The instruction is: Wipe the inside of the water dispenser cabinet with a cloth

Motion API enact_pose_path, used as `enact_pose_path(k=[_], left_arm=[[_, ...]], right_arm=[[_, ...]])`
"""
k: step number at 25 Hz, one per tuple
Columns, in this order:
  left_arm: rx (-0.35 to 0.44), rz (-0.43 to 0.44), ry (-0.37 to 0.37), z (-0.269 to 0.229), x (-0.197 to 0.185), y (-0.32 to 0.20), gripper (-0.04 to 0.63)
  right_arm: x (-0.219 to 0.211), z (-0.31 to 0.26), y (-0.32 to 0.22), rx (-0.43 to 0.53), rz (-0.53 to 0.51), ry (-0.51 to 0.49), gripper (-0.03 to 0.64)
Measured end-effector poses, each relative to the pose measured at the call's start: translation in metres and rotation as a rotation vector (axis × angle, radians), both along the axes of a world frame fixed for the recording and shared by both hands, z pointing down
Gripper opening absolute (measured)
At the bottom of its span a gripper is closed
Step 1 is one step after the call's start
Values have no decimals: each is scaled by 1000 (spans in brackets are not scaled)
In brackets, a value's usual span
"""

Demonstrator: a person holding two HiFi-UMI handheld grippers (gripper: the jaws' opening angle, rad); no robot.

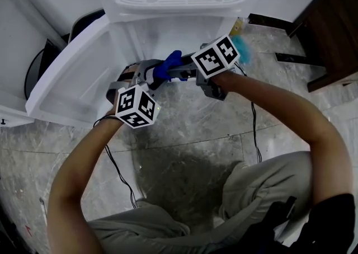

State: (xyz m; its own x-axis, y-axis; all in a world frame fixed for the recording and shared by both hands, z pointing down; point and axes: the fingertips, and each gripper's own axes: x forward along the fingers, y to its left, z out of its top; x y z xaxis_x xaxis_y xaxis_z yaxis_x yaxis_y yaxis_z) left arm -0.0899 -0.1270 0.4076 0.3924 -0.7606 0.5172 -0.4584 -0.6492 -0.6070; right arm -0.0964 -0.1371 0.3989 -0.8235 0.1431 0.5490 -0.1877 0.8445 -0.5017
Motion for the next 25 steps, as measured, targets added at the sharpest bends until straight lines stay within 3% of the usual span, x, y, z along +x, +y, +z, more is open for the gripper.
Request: enact_pose_path(k=[6, 7, 9, 10, 14, 16, 20, 25], left_arm=[[-20, -23, -52, 9, -12, 1, 181], [-25, -26, -67, 12, -13, 2, 160], [-36, -29, -72, 13, -14, 2, 30], [-41, -26, -67, 13, -13, 3, 6], [-60, -22, -58, 15, -12, 2, 6], [-68, -25, -57, 18, -14, 1, 6], [-89, -29, -50, 26, -17, 3, 6], [-118, -19, -29, 38, -18, 6, 6]], right_arm=[[19, 6, -25, 59, 54, 39, 167], [19, 6, -27, 72, 57, 43, 167], [17, 6, -29, 93, 58, 46, 167], [16, 6, -29, 103, 56, 46, 167], [8, 9, -34, 149, 53, 48, 168], [2, 11, -42, 220, 50, 66, 167], [-7, 6, -76, 458, 85, 114, 169], [-24, 20, -96, 593, 73, 163, 169]])
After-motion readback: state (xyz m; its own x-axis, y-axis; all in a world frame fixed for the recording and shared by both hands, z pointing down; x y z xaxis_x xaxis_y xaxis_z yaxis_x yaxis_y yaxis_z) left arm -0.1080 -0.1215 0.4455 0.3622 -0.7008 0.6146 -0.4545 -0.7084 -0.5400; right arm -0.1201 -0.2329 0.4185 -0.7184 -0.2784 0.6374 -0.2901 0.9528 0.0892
